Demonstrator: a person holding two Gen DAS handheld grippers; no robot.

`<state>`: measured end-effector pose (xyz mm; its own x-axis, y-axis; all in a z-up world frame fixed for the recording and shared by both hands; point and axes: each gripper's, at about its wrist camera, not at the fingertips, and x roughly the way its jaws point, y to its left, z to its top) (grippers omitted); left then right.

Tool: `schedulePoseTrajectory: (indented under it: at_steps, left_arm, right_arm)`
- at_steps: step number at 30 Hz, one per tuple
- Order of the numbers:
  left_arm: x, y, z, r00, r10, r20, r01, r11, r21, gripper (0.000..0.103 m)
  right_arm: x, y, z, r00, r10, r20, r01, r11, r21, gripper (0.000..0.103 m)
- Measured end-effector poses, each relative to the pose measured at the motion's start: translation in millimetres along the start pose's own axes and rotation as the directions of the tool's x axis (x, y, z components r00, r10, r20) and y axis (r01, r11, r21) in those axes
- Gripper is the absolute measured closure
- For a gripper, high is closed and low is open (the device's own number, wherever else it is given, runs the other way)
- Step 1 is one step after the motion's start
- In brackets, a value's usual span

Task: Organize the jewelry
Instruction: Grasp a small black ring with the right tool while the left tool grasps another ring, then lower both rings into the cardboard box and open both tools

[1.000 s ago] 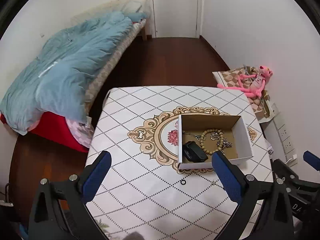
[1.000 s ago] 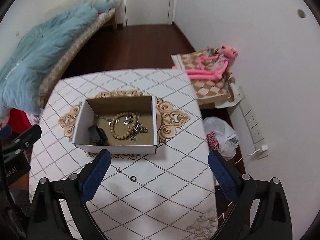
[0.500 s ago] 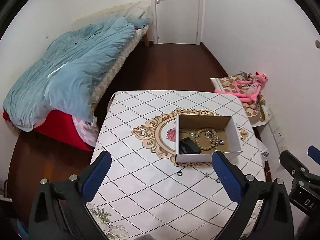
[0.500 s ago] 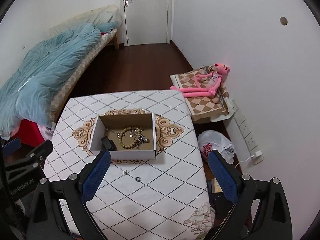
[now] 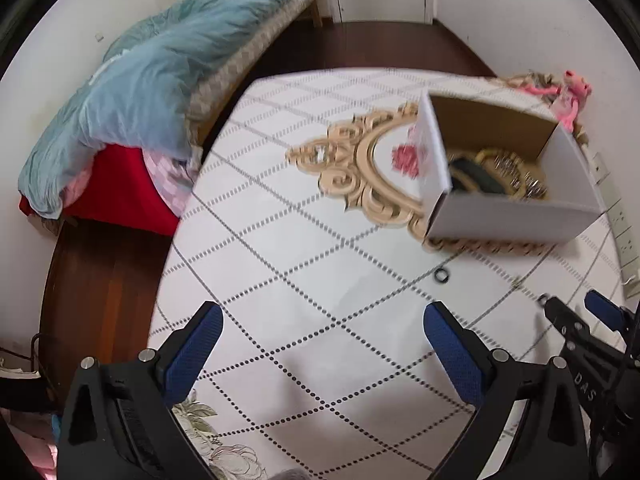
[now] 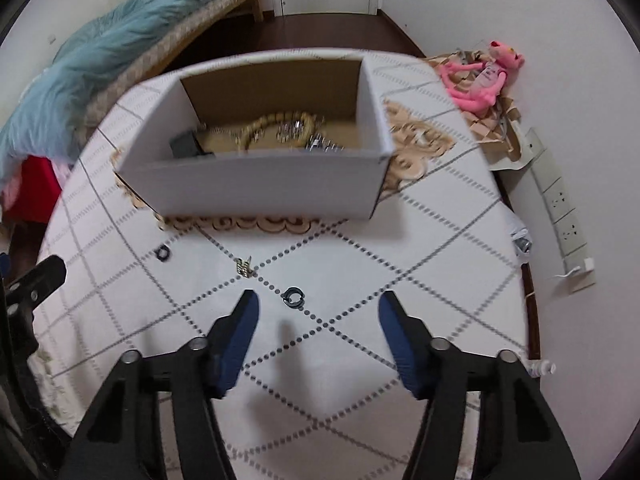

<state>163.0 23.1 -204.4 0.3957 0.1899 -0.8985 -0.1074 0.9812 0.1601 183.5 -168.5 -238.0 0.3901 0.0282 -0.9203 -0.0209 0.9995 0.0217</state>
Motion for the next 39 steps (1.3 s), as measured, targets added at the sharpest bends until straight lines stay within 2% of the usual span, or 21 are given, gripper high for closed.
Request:
schedulePoseTrajectory:
  at_steps: [4,7,8,9,16,19,20,21,23,27,28,29,35,39]
  left_arm:
    - [20,0,-6,0.999,-0.009,-0.053,0.008,1.000,-0.015,0.001]
    - [28,-2,-6,0.997,-0.029,-0.073,0.028,0.999,-0.019,0.001]
    - [30,-4,-4,0.997,-0.035,-0.072,0.034,0.999,-0.018,0.001]
    - [31,-7,-3,0.997,-0.040,-0.068,0.039,0.999,-0.017,0.001]
    - [46,-39,7,0.994,-0.087,-0.063,0.089,0.995,0.033,0.001]
    - [54,-53,8,0.990,-0.118,-0.074,0.123,0.990,0.064,0.004]
    - [55,-56,8,0.989,-0.124,-0.075,0.129,0.989,0.071,0.016]
    - [55,-60,8,0.987,-0.143,-0.067,0.148,0.986,0.075,0.024]
    - [53,-65,9,0.986,-0.157,-0.047,0.161,0.983,0.085,0.032]
    - [47,-76,8,0.980,-0.200,-0.015,0.201,0.973,0.117,0.074]
    - [47,-77,8,0.978,-0.207,-0.013,0.207,0.971,0.122,0.080]
    - [46,-79,8,0.978,-0.210,-0.011,0.209,0.970,0.127,0.090]
    - [31,-72,5,0.966,-0.256,0.018,0.253,0.961,0.110,0.093]
    - [6,-64,7,0.950,-0.307,0.051,0.301,0.948,0.101,0.093]
  right_arm:
    - [23,9,-7,1.000,-0.016,0.000,0.016,1.000,-0.026,0.052]
    - [23,14,-11,0.999,-0.018,0.038,0.020,0.999,-0.049,0.065]
    - [22,16,-11,0.999,-0.018,0.044,0.020,0.998,-0.054,0.086]
    - [21,16,-11,0.999,-0.019,0.049,0.021,0.998,-0.056,0.090]
    - [8,-17,-13,0.998,0.003,0.070,-0.006,0.999,0.050,0.090]
    - [-1,-31,-12,0.997,-0.005,0.080,-0.002,0.996,0.084,0.090]
    - [-3,-35,-11,0.997,-0.010,0.082,0.002,0.996,0.092,0.090]
    - [-4,-39,-11,0.996,-0.019,0.085,0.011,0.995,0.098,0.090]
    - [-6,-45,-8,0.996,-0.022,0.083,0.013,0.994,0.111,0.090]
    - [-9,-51,-7,0.996,-0.030,0.088,0.020,0.993,0.119,0.090]
    - [-9,-51,-7,0.995,-0.031,0.090,0.020,0.993,0.120,0.090]
    - [-10,-52,-7,0.995,-0.030,0.092,0.019,0.993,0.120,0.090]
    - [-23,-50,-2,0.992,-0.027,0.121,0.012,0.993,0.119,0.090]
    - [-40,-49,5,0.988,-0.009,0.156,-0.010,0.992,0.122,0.090]
